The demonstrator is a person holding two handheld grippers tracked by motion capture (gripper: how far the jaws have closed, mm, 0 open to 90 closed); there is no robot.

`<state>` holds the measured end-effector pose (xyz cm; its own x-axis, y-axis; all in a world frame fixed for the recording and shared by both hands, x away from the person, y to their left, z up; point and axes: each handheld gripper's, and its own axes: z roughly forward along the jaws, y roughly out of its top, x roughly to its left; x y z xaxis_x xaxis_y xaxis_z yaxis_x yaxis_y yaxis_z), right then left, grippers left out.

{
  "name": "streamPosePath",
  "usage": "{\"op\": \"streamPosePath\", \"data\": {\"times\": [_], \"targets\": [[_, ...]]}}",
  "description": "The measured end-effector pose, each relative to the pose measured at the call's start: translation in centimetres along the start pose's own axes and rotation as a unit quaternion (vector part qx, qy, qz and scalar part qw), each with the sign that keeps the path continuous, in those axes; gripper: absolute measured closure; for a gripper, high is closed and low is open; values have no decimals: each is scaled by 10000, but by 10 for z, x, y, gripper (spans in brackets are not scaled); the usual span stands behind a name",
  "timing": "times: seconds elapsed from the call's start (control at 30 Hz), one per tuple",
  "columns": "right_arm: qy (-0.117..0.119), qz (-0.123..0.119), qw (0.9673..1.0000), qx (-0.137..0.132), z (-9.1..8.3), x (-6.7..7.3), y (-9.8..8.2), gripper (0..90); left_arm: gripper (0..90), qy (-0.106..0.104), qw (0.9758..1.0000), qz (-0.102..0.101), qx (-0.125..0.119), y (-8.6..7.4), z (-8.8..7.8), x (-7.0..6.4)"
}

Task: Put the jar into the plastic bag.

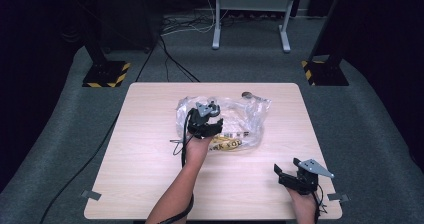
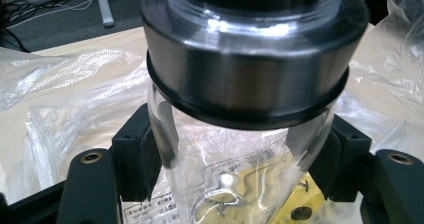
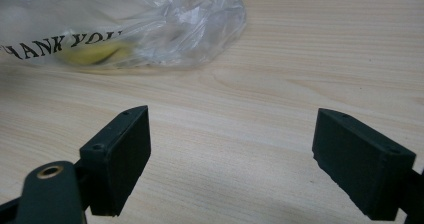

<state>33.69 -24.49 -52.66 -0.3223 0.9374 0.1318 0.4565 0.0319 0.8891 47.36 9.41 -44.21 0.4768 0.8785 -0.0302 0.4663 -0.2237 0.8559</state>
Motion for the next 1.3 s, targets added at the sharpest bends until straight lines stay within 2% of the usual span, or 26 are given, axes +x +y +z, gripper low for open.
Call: {"op": "streamPosePath", "data": {"times": [0.13,0.23,0.7,0.97,1.17,1.3], "targets": [[0,4,10000,3,0,0,0,148,315,-12,10000,-63,-46,-3,0,1],[7,14,10000,-1,0,0,0,148,315,-74,9998,-183,-50,-6,2,1],[18,40,10000,-11,0,-1,0,148,313,-74,9998,205,-1,-14,0,-4],[14,49,10000,-8,0,-1,0,148,297,-193,9997,168,-13,-16,-3,-2],[21,54,10000,-7,0,-1,0,147,232,-154,9996,238,-14,-14,-4,-4],[21,54,10000,-10,0,-1,0,147,211,-148,9997,209,-7,-13,-4,-4]]}}
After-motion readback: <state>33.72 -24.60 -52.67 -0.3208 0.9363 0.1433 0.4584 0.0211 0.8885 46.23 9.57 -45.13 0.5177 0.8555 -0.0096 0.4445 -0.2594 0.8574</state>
